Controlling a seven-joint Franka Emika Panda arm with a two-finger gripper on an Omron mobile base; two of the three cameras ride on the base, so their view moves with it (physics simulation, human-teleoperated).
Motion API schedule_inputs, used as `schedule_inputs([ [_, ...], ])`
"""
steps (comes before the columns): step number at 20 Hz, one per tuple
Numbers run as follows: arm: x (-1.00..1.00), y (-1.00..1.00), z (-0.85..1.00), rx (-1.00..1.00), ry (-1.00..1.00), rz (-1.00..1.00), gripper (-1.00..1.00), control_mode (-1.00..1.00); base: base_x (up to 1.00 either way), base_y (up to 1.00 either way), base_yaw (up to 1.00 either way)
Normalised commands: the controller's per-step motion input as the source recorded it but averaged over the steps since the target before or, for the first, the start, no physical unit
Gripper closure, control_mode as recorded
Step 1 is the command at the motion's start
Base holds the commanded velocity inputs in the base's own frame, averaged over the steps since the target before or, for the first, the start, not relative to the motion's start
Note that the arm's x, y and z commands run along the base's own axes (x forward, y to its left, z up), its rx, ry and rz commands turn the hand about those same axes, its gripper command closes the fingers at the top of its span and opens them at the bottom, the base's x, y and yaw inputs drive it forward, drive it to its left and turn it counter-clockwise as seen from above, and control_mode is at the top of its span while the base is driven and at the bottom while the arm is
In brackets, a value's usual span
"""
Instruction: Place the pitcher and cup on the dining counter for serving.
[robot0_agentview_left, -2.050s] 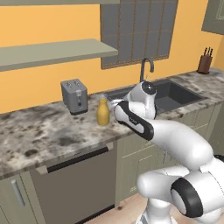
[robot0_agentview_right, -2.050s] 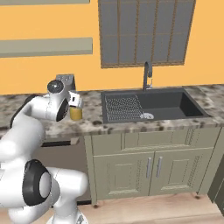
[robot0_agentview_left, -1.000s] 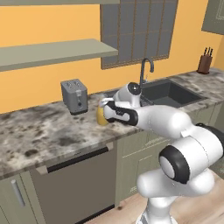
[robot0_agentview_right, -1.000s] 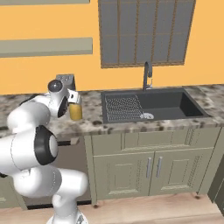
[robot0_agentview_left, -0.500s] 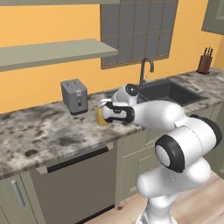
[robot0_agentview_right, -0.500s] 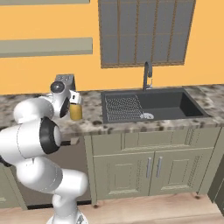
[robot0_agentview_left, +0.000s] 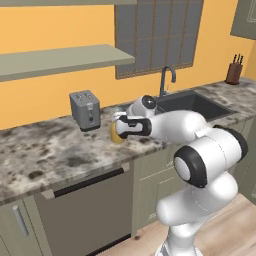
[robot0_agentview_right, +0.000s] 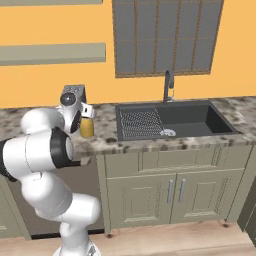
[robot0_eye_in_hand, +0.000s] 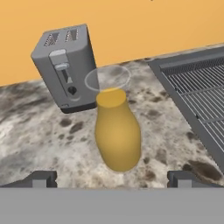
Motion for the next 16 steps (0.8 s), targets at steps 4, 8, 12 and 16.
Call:
schedule_inputs([
  [4,0.21,0.02,-0.05,0.0,0.0,0.0,-1.0,-1.0,0.0,0.0,0.0],
  [8,0.18,0.02,-0.08,-0.01,0.0,0.0,-1.0,-1.0,0.0,0.0,0.0],
  [12,0.22,0.04,-0.09,-0.01,0.0,0.0,-1.0,-1.0,0.0,0.0,0.0],
  [16,0.21,0.04,-0.1,-0.01,0.0,0.0,-1.0,-1.0,0.0,0.0,0.0],
])
